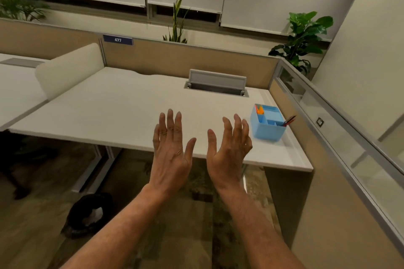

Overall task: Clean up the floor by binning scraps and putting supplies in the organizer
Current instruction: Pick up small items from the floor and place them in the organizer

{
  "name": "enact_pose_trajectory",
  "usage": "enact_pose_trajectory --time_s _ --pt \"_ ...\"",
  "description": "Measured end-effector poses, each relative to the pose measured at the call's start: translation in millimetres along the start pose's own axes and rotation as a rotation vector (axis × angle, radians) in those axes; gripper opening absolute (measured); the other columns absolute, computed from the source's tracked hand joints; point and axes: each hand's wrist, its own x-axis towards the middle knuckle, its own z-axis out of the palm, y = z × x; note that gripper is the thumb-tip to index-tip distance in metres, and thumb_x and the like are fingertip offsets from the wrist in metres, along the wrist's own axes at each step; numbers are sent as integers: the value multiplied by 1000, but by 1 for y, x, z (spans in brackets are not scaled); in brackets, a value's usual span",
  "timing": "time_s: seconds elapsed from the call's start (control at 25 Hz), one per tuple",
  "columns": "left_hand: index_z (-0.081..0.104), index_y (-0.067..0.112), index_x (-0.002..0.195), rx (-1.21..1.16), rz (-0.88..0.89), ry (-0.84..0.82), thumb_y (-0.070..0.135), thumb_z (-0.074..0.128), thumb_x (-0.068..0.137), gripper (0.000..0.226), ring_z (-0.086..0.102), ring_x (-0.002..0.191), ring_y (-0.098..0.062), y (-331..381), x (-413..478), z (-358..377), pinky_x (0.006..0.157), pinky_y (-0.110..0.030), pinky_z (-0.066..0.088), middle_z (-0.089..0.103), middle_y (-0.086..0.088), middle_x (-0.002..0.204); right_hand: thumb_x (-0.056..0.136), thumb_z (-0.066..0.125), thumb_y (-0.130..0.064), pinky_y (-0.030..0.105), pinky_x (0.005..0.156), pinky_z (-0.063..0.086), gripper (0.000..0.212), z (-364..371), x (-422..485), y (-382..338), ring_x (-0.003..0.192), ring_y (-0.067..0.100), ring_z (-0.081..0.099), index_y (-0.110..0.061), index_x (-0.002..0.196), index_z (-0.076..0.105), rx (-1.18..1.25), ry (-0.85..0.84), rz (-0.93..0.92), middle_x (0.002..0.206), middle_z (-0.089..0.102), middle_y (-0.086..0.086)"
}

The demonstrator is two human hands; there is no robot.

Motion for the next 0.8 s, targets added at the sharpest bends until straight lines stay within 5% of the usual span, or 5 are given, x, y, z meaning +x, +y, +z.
enact_pose_trajectory --time_s 0.28,0.8 --pt "7 7 159 19 23 -3 39 40 104 73 -4 156 -28 -11 -115 -97 125 -52 4 -1 -12 169 100 43 -49 55 121 17 54 -76 -113 -80 154 29 13 -20 146 42 -57 -23 -37 164 26 9" --pt "11 11 160 83 -88 -149 38 40 106 66 -6 156 -24 -11 -306 -105 125 -51 5 3 -8 169 102 42 -50 53 122 14 51 -132 -329 -14 153 30 14 -19 142 46 -212 -226 112 163 25 10"
